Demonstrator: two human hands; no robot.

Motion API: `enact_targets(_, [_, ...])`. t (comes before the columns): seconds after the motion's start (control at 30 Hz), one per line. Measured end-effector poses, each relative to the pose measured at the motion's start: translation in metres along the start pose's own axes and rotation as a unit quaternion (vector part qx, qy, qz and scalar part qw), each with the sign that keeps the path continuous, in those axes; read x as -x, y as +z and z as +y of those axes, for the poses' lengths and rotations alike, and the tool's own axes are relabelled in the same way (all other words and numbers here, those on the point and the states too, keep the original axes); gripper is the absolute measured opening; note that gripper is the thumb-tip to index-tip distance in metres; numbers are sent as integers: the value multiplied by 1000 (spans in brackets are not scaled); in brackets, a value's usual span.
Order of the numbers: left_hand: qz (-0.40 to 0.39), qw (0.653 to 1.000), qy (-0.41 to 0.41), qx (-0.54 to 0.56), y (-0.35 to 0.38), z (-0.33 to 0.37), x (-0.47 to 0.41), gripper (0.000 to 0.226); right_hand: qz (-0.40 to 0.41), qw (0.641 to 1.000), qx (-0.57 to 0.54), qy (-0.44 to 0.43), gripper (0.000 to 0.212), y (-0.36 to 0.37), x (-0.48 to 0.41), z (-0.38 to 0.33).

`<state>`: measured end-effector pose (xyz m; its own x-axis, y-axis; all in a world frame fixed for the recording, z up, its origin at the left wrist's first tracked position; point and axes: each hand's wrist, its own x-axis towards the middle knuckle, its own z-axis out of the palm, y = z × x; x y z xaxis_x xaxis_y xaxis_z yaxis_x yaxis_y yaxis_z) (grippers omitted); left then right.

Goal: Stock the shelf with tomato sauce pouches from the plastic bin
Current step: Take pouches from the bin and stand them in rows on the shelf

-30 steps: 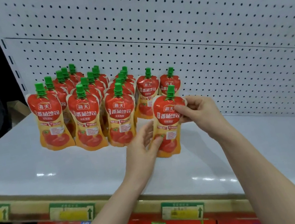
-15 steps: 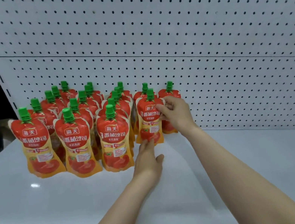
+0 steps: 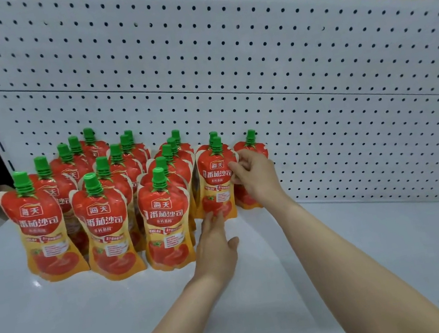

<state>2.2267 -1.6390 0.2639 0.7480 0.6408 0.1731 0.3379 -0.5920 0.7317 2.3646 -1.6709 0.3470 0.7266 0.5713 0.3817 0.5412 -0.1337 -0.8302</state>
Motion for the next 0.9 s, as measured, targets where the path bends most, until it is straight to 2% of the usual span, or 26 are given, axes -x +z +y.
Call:
enact_targets(0.6, [-19, 1000, -7, 1, -3, -1, 1, 68, -1, 994, 112, 0, 13, -22, 12, -14])
enact_targets(0.77, [-15, 999, -6, 37, -14, 14, 12, 57, 5, 984, 176, 5, 26, -57, 53, -23])
enact_targets(0.9, [5, 994, 59, 88, -22, 40, 39, 42, 14, 974, 228, -7, 27, -101, 111, -16])
